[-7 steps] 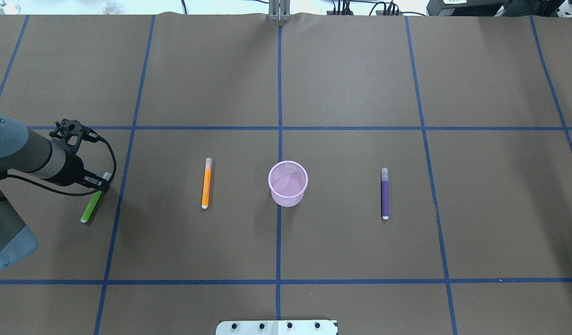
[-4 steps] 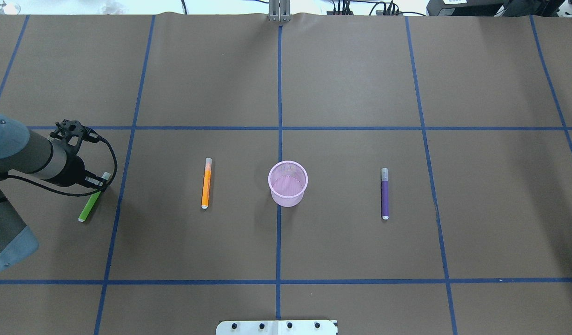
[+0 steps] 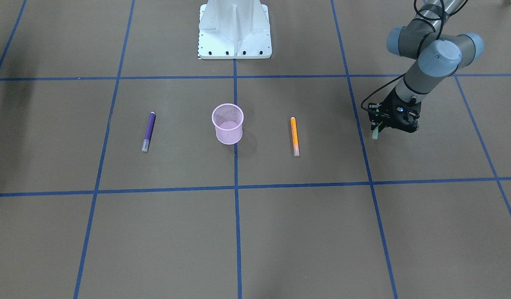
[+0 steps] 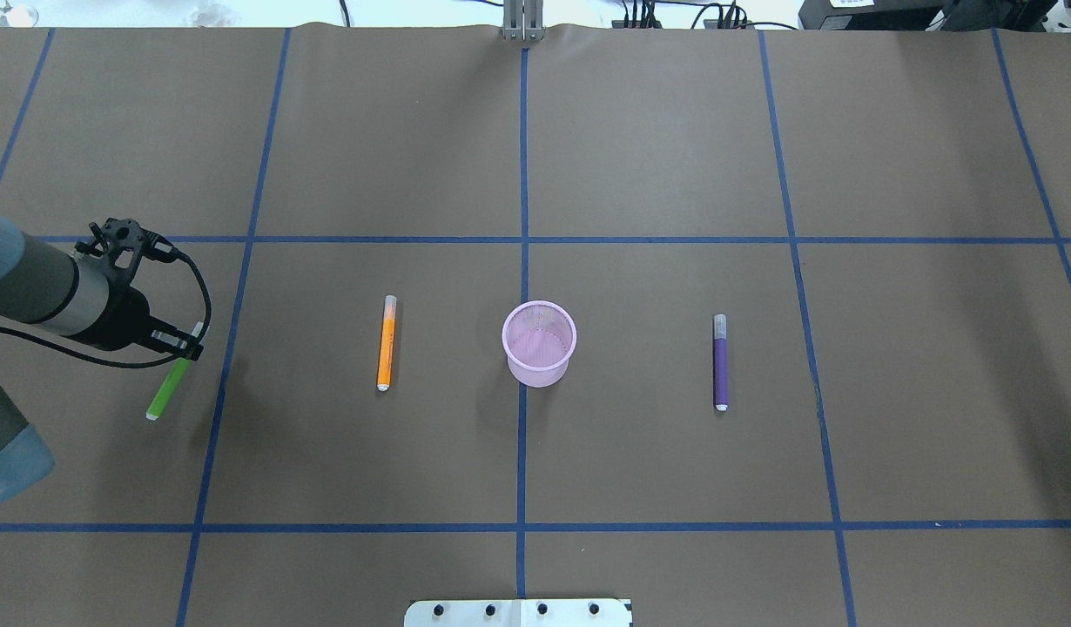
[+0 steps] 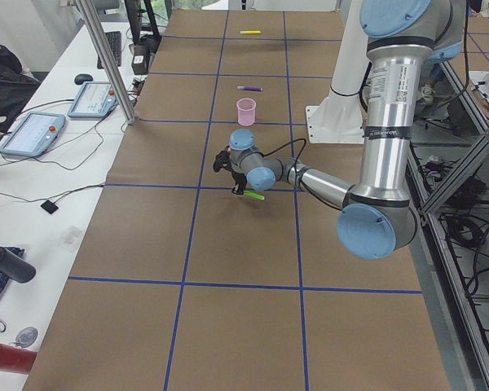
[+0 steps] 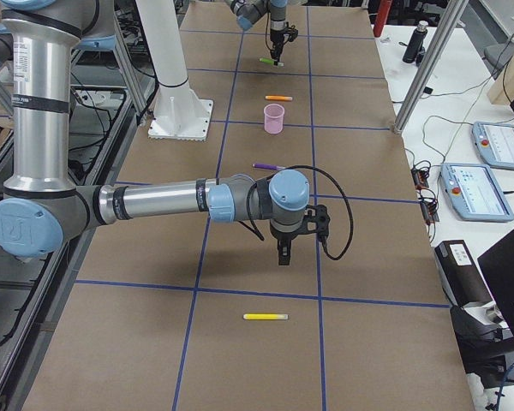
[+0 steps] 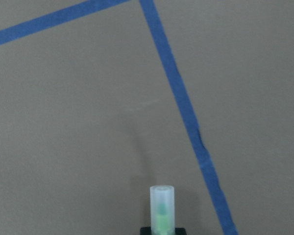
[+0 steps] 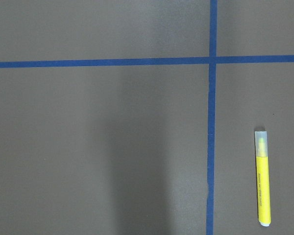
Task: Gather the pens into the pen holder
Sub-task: 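Close the left gripper on the green marker's capped end, then lift the green marker with the left gripper while the right grasps the highlighter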
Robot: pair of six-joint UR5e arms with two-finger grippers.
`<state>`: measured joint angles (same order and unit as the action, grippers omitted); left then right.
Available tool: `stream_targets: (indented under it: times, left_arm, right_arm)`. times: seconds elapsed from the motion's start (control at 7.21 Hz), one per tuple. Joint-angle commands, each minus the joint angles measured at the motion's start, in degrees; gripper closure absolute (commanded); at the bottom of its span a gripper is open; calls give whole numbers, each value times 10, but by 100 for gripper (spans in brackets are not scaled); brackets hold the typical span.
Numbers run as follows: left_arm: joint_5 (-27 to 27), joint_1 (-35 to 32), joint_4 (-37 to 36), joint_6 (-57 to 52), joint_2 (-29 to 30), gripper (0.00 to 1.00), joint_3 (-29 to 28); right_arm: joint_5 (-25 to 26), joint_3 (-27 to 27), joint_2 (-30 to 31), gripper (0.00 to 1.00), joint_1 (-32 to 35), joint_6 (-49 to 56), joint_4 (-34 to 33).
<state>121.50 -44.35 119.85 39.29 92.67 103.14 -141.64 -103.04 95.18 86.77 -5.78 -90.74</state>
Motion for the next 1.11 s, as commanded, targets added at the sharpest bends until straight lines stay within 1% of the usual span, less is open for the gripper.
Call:
stream_targets:
  times: [0.0,0.14,0.28,0.42,0.55,0.69,0.83,0.97]
  left_arm:
    - [13,-42,0,14,6,100,53]
    - [14,-66,0,59,21,100,70]
    - [15,-88,0,82,52,100,72]
    - [14,-98,-1,83,65,100,72]
    - [9,-102,-1,95,82,100,72]
    - [-10,-106,4,125,99,100,78]
    - [-66,-104,5,130,110,100,91]
    - [-74,-104,6,129,122,100,92]
  right_arm:
    - [3,11,7,0,-1,5,3]
    - [3,45,6,0,-1,9,40]
    - [3,96,6,0,-1,8,99]
    - [8,148,-2,0,-1,9,150]
    - [21,197,-15,0,-2,8,181]
    - [36,238,-31,0,-5,6,188]
    - [47,256,-33,0,-9,5,188]
    - [56,262,-33,0,-13,2,188]
